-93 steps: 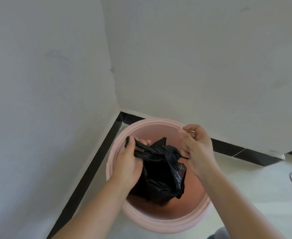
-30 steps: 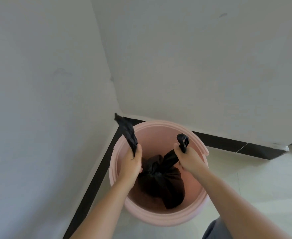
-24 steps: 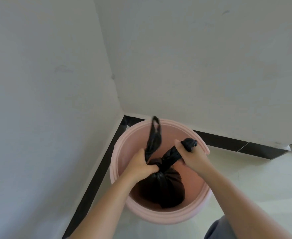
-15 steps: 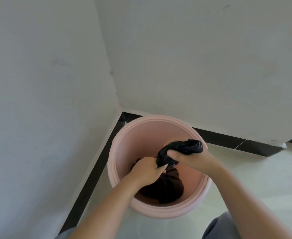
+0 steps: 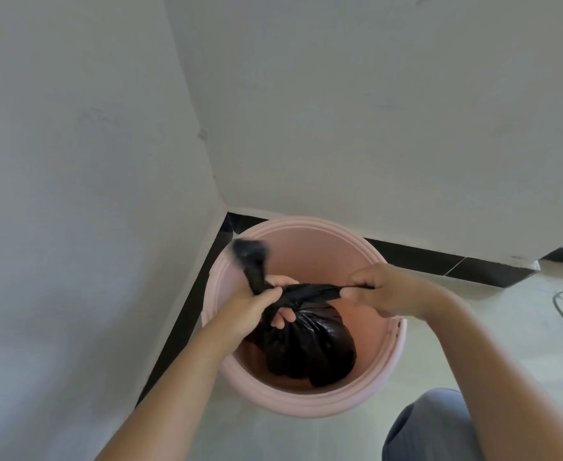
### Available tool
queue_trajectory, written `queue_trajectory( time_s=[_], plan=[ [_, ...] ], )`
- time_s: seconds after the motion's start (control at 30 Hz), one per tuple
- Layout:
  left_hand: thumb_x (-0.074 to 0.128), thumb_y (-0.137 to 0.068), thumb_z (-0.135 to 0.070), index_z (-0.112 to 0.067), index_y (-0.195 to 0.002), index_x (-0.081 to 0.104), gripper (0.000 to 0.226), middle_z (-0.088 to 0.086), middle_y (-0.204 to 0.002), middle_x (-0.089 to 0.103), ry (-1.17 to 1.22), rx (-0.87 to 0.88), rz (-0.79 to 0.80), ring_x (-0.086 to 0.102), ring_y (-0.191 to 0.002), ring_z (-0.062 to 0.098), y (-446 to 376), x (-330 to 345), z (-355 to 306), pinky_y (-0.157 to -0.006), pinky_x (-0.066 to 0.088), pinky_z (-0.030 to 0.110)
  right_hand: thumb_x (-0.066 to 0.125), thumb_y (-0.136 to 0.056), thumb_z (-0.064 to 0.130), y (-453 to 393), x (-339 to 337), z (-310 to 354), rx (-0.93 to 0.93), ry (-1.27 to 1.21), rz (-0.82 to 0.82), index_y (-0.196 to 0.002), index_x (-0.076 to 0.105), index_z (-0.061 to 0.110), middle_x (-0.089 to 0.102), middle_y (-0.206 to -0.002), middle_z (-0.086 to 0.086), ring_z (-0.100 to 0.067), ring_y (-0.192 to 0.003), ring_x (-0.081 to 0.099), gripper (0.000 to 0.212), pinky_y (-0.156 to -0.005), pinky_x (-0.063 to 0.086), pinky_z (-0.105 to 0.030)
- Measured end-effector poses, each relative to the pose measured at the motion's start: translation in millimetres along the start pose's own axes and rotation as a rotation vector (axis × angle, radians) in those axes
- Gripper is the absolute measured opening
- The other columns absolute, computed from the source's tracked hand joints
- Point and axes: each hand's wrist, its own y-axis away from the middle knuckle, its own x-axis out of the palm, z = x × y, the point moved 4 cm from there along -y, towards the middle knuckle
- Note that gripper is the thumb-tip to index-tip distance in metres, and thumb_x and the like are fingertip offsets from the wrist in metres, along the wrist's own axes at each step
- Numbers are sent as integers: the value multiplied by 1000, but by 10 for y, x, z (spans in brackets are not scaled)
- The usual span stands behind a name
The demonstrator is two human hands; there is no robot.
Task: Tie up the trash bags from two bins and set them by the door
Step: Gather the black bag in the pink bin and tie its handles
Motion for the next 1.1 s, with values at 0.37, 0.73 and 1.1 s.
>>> queue_trajectory(
  time_s=[0.37,0.73,1.1],
  plan=[
    [60,-83,-12,11,-116,55,41,20,-118,61,1,-82,480,60,-113,30,95,-83,198,-108,38,44,54,-88,16,25,-27,65,-213,-167,-327,-50,52,28,47,-38,16,0,-39,41,39,-48,34,-9],
    [37,-90,7,-14,-92,46,23,-2,-72,64,-53,-117,301,48,-47,-2,-39,99,24,-43,36,8,54,-87,13,77,-14,101,-304,-200,-431,-49,55,29,45,-39,12,-2,-43,38,41,-46,31,-8],
    [59,-75,14,-13,-58,60,32,-9,-45,64,196,124,-188,59,-47,-3,10,-15,-134,-51,47,7,50,-91,21,-21,232,-92,-49,308,99,-54,57,21,45,-49,11,0,-46,40,38,-58,33,-15]
  ],
)
